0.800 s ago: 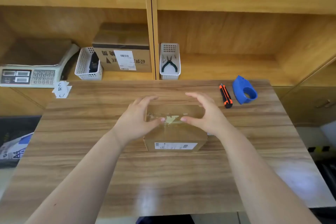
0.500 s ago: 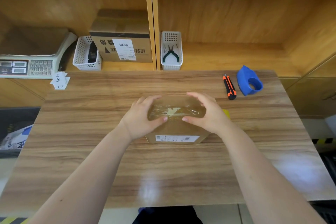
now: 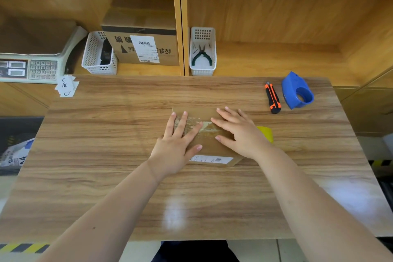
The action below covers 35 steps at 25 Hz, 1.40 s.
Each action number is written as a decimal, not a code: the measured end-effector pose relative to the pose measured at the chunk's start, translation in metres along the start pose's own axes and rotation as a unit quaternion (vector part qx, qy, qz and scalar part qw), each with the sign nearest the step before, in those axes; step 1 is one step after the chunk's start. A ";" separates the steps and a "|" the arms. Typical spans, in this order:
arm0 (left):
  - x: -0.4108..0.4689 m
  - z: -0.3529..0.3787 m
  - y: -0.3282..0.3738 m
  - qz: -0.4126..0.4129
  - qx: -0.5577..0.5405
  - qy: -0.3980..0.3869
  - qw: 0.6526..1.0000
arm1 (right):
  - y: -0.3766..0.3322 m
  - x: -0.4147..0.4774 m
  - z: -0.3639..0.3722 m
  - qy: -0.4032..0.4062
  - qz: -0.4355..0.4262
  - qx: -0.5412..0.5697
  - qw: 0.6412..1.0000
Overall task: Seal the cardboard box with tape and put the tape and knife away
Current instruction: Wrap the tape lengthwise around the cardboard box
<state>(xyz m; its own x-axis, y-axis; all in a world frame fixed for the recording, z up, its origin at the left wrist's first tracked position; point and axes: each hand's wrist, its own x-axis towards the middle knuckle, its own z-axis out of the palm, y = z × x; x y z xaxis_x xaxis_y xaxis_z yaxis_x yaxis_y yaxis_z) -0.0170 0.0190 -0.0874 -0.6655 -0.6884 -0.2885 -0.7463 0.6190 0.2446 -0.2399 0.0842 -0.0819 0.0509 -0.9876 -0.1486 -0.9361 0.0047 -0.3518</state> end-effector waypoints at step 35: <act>0.066 -0.019 -0.008 0.081 0.066 -0.009 0.994 | 0.018 0.027 -0.010 -0.054 0.025 -0.027 0.998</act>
<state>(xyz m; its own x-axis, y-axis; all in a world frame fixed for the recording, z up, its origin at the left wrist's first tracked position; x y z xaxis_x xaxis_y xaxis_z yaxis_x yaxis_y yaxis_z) -0.0547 -0.0385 -0.0907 -0.7756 -0.5699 -0.2713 -0.6209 0.7663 0.1654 -0.2591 0.0560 -0.0833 0.0375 -0.9636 -0.2648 -0.9557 0.0429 -0.2914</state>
